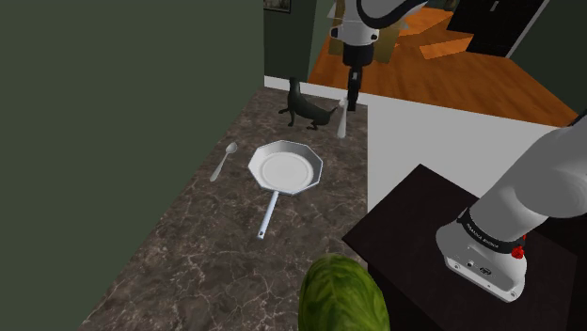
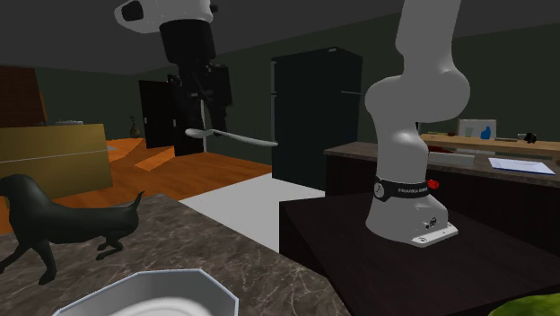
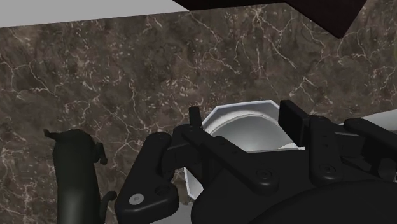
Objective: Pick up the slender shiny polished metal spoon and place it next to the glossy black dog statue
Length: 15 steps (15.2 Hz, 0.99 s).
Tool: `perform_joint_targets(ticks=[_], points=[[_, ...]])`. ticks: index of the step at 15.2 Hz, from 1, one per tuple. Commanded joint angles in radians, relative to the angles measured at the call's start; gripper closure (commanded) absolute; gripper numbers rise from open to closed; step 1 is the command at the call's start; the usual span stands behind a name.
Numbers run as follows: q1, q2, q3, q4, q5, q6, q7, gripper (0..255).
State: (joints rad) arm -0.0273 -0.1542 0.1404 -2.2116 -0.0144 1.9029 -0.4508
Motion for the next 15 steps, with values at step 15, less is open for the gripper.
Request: perform_joint_targets(ticks=[15], points=[[-0.154, 0.378, -0.151, 0.469, -0.067, -0.076, -0.282, 255]])
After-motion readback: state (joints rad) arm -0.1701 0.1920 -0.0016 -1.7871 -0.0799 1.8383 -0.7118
